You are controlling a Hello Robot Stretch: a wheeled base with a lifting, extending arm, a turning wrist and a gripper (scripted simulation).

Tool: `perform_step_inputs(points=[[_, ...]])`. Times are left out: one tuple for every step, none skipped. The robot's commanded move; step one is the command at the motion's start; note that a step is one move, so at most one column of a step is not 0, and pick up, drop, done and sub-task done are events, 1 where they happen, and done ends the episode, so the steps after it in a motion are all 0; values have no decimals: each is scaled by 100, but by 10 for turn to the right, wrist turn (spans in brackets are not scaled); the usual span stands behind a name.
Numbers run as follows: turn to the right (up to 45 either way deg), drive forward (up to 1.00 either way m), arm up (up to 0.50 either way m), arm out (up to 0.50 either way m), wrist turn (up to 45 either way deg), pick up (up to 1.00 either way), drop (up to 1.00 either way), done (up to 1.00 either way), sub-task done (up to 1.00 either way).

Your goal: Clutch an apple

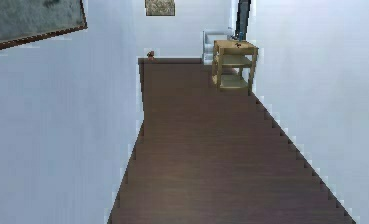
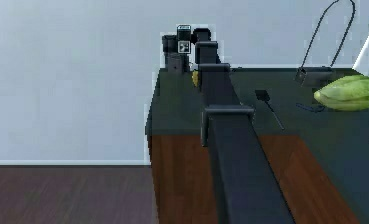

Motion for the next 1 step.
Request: perform_step_inputs(points=[[0, 0, 0, 0, 0, 0, 0, 100, 0]])
